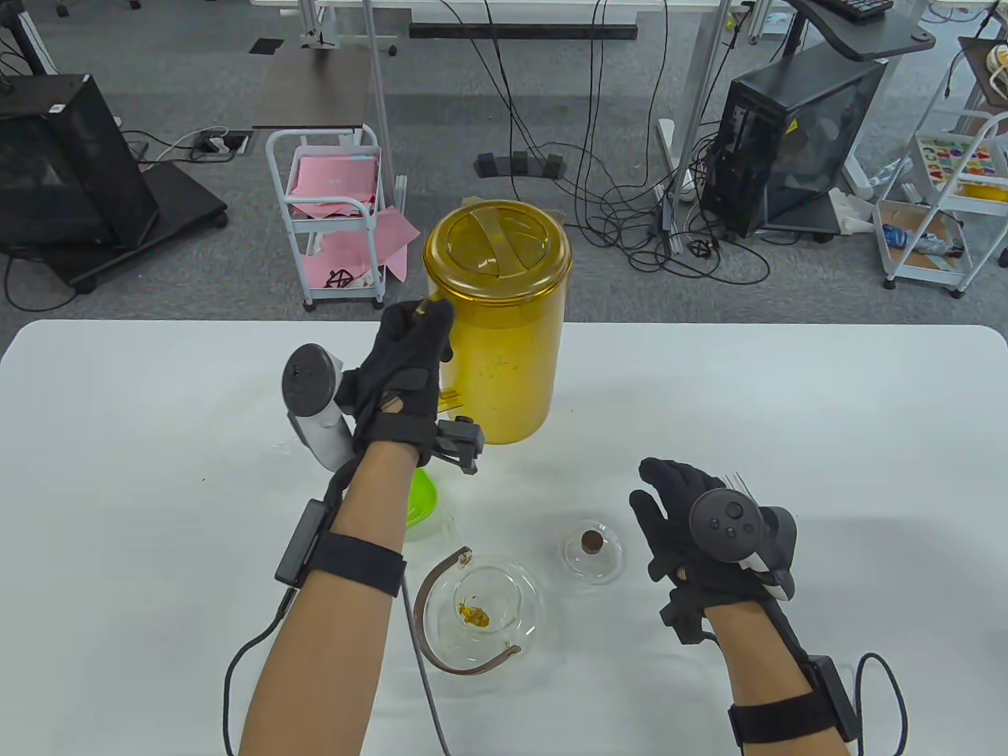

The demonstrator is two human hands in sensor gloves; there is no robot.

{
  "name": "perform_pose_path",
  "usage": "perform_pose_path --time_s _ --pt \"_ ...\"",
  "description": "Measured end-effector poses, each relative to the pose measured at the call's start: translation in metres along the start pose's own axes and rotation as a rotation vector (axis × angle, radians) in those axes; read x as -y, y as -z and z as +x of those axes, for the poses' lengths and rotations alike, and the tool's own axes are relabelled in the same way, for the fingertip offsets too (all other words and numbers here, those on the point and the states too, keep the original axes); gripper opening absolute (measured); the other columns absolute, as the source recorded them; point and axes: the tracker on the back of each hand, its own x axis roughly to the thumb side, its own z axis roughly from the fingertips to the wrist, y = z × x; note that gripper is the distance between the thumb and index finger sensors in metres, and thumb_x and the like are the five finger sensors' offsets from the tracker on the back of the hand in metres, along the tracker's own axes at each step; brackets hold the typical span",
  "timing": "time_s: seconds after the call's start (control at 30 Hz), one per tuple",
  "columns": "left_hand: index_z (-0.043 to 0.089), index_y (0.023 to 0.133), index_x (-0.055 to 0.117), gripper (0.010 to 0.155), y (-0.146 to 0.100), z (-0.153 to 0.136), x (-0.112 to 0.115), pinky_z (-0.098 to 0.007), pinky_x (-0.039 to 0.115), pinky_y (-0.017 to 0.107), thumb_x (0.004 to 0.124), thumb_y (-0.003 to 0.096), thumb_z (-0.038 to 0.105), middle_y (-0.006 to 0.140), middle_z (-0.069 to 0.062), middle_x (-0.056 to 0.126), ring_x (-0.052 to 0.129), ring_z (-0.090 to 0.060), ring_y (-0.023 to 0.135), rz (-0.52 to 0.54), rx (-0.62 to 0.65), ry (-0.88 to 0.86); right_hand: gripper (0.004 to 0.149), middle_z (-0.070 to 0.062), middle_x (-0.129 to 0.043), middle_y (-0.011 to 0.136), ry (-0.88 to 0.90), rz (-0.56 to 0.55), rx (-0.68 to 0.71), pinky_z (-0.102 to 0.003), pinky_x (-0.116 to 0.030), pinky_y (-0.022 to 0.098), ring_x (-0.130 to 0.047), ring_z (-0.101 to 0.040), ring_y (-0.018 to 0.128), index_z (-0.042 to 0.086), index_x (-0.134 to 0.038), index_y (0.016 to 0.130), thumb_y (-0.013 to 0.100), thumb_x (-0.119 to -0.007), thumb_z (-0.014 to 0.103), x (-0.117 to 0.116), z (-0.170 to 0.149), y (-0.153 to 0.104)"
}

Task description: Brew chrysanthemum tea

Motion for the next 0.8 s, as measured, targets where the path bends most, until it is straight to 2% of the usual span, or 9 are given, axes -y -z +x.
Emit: perform_pose_path --time_s 0.13,0.3,0.47,0.6,0.8 --pt "0.022 0.069 0.088 0.059 -0.031 0.048 -0.027 -0.07 0.05 0.07 0.089 0.0439 0.075 0.06 -0.007 0.093 0.084 -0.037 0.059 0.169 0.181 0.186 0.058 -0.007 -0.067 0.109 -0.024 0.006 0.016 -0.067 -0.05 0.073 -0.069 -0.039 0.104 0.025 -0.065 0.108 0.057 -0.067 0.054 -0.002 0.005 0.0" --pt "0.022 0.065 0.092 0.06 -0.07 0.085 -0.057 -0.069 0.054 0.069 0.087 0.0436 0.078 0.055 -0.006 0.096 0.087 -0.036 0.055 0.2 0.262 0.353 0.058 -0.006 -0.067 0.109 -0.054 0.015 0.033 -0.067 -0.05 0.073 -0.069 -0.039 0.104 0.025 -0.066 0.107 0.057 -0.067 0.055 -0.004 0.01 -0.001" --pt "0.023 0.062 0.095 0.057 -0.098 0.097 -0.075 -0.069 0.055 0.07 0.089 0.0452 0.077 0.052 -0.006 0.098 0.089 -0.035 0.053 0.143 0.289 0.551 0.058 -0.007 -0.067 0.109 -0.076 -0.004 0.044 -0.067 -0.05 0.073 -0.069 -0.039 0.104 0.025 -0.066 0.107 0.057 -0.067 0.055 0.0 0.014 -0.002" --pt "0.022 0.061 0.096 0.055 -0.108 0.091 -0.081 -0.069 0.056 0.07 0.089 0.0463 0.075 0.051 -0.006 0.099 0.09 -0.035 0.053 0.039 0.293 0.657 0.058 -0.007 -0.068 0.109 -0.099 -0.006 0.058 -0.067 -0.05 0.073 -0.069 -0.039 0.104 0.025 -0.067 0.107 0.057 -0.067 0.055 -0.001 0.019 -0.003" --pt "0.022 0.06 0.097 0.054 -0.088 0.071 -0.09 -0.07 0.055 0.07 0.09 0.0472 0.073 0.051 -0.006 0.099 0.09 -0.036 0.052 -0.104 0.225 0.677 0.058 -0.006 -0.068 0.109 -0.148 0.022 0.073 -0.067 -0.05 0.074 -0.069 -0.039 0.105 0.025 -0.066 0.107 0.057 -0.067 0.055 -0.008 0.024 -0.002"
